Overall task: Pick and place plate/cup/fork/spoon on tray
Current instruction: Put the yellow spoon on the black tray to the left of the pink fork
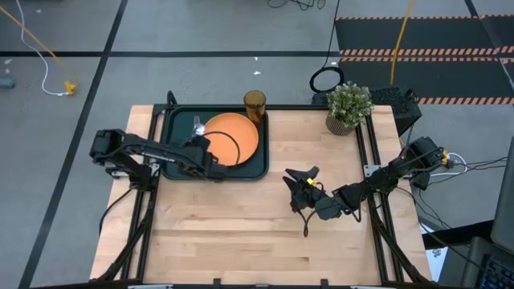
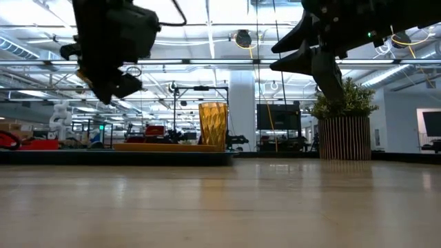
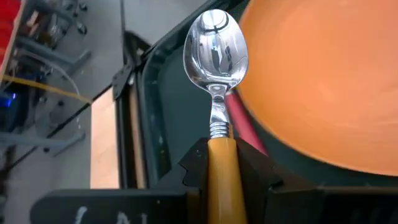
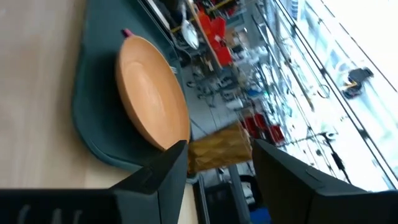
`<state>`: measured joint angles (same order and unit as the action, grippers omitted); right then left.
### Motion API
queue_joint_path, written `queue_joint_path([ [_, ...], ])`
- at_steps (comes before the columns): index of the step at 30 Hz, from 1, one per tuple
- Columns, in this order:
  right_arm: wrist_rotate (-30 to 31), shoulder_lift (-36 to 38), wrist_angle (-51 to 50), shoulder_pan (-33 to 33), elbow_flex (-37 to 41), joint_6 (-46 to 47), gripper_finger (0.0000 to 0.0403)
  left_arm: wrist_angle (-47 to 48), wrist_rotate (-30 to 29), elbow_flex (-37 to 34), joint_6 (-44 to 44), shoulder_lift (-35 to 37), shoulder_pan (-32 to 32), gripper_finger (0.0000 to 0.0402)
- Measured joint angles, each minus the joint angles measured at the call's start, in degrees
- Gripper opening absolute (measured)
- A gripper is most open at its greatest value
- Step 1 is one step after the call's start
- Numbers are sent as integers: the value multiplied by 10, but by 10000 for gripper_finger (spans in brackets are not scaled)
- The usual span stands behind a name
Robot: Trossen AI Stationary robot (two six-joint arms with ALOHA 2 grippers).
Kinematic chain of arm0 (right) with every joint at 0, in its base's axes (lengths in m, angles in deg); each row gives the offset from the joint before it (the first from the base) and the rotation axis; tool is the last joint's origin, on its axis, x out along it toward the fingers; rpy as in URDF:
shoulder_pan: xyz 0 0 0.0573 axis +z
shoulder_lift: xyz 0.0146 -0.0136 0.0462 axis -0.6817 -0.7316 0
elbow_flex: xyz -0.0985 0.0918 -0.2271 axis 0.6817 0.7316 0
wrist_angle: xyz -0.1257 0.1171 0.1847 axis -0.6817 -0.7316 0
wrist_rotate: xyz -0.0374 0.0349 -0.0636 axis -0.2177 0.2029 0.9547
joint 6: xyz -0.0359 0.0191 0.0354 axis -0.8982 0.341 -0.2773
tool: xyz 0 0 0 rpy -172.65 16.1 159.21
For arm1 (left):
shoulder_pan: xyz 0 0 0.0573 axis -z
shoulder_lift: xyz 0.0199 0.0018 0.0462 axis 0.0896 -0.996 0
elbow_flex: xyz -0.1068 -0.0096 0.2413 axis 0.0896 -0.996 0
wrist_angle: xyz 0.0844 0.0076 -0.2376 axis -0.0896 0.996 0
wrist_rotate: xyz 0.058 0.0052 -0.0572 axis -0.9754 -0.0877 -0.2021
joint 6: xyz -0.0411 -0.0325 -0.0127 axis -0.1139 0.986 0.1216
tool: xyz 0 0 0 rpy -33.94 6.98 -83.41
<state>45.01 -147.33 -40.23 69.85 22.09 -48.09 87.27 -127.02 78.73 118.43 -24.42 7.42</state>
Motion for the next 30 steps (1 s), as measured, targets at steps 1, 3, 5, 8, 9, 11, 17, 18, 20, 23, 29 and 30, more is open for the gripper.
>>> queue_joint_path([
  [1,9,0,0,1,0,1,176,-7,0,-13,0,9,-8,54],
  [3,34,0,0,4,0,1,176,-32,0,-41,0,31,-25,59],
  [5,57,0,1,7,0,0,176,-54,1,-73,0,55,-42,63],
  [8,73,0,0,8,0,0,176,-98,1,-123,2,93,-65,58],
  [9,73,0,1,8,0,1,176,-109,0,-138,2,102,-72,55],
  [11,72,0,0,10,0,4,176,-144,1,-170,4,122,-85,53],
  [17,71,0,0,10,0,13,176,-235,6,-240,7,149,-117,64],
  [18,71,0,0,10,0,13,176,-253,6,-248,7,149,-123,65],
  [20,71,0,0,10,0,13,176,-281,7,-263,5,147,-135,62],
  [23,70,0,0,10,0,13,176,-346,6,-284,-19,147,-157,53],
  [29,71,0,0,10,0,12,176,-439,1,-326,-65,148,-211,61],
  [30,71,0,0,10,0,12,176,-444,1,-333,-66,148,-220,65],
])
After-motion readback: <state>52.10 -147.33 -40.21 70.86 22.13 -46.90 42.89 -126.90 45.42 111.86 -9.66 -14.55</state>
